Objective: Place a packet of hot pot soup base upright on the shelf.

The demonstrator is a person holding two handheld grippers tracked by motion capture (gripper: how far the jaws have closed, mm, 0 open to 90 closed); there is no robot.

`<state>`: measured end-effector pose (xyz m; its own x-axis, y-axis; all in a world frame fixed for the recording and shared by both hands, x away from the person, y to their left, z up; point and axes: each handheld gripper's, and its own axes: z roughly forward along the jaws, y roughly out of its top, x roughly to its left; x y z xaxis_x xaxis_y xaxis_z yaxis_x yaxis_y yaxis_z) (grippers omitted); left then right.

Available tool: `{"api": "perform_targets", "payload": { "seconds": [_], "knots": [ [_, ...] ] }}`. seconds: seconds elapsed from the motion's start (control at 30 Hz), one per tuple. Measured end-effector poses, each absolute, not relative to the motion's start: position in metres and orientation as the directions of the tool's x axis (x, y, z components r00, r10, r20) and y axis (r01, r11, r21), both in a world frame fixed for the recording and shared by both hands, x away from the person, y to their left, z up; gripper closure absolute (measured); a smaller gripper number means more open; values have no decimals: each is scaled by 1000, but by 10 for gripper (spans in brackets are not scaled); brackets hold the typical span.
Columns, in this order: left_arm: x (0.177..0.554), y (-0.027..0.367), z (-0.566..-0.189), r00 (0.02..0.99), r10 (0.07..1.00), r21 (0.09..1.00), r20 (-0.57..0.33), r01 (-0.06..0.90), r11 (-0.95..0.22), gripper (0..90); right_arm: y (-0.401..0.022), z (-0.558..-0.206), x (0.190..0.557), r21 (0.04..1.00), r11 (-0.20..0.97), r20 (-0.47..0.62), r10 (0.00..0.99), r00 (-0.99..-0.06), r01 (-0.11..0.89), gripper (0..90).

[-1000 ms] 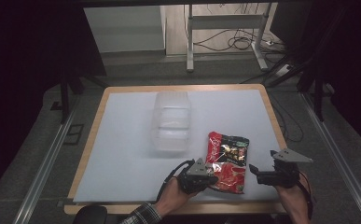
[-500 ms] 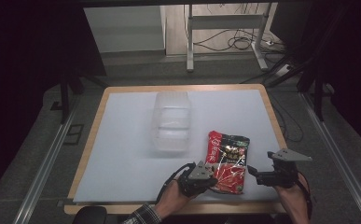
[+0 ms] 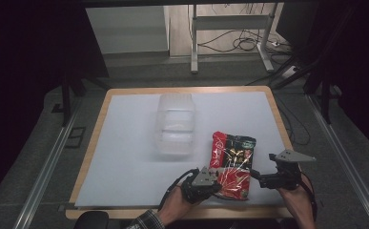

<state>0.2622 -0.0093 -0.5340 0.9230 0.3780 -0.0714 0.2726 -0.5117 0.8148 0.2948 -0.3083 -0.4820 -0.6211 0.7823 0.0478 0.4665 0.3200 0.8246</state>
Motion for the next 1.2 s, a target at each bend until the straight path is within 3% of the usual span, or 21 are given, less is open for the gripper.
{"api": "perform_targets", "payload": {
  "seconds": [0.6,0.77,1.07,1.1,1.13,1.2],
  "knots": [
    [254,-9,-535,928,370,808,-40,248,-534,900,-297,-479,315,798,265,189,742,-643,541,30],
    [252,-10,-536,930,366,806,-28,237,-542,900,-294,-478,328,791,261,221,722,-656,553,76],
    [250,-10,-537,935,356,800,-15,224,-556,900,-284,-480,355,782,196,370,617,-694,592,248],
    [250,-9,-537,935,355,800,-16,225,-557,900,-282,-483,360,776,194,400,585,-706,600,313],
    [249,-9,-537,934,356,801,-17,226,-555,900,-282,-483,360,776,194,400,585,-706,600,313],
    [250,-9,-537,934,356,801,-18,227,-554,900,-280,-483,360,780,198,422,534,-733,593,482]
  ]
}}
